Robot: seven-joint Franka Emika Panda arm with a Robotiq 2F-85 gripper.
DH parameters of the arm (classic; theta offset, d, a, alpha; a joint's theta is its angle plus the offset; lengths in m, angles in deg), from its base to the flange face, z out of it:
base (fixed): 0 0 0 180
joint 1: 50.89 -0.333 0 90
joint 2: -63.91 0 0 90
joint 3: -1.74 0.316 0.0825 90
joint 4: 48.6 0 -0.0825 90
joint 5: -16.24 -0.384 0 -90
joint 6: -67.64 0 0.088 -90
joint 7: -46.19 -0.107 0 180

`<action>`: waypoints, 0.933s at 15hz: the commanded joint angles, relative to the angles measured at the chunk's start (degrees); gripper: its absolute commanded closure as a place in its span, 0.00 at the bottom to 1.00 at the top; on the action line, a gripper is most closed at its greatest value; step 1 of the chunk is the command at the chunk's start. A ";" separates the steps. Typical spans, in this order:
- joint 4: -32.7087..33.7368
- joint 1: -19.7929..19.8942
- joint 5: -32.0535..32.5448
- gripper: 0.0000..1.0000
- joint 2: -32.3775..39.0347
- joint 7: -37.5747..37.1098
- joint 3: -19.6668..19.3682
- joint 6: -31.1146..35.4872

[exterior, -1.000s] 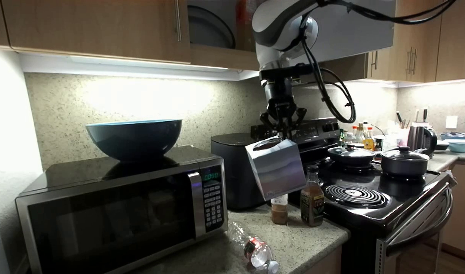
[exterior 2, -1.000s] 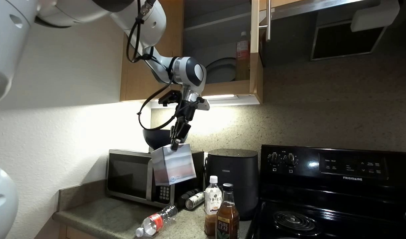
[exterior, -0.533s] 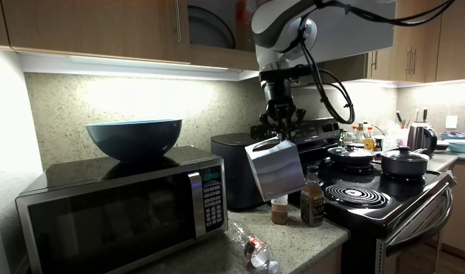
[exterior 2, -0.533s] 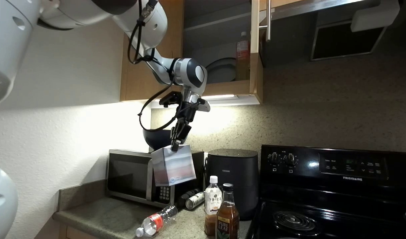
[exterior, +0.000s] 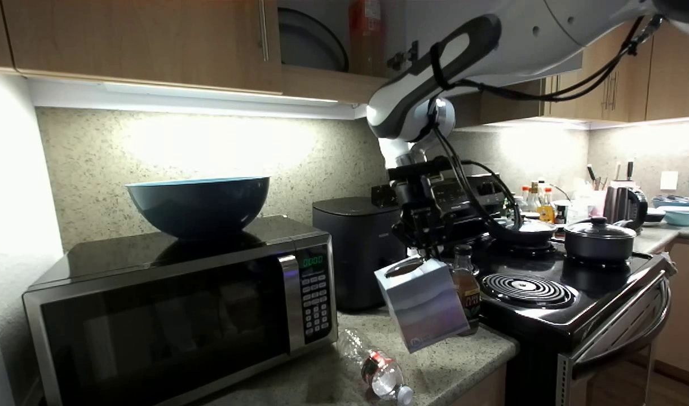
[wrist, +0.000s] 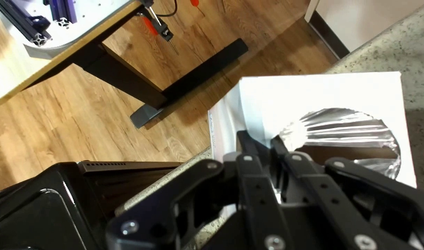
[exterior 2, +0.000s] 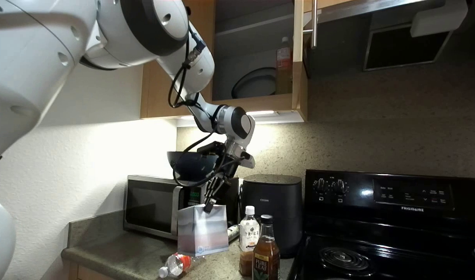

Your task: Pick up the box from the cabinet and put it on the counter

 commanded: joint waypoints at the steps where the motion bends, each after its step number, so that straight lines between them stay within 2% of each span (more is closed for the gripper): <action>1: 1.99 1.15 -2.08 0.93 3.25 1.95 -0.47 -0.82; 14: 8.97 1.32 -1.01 0.94 11.54 2.72 -1.35 0.90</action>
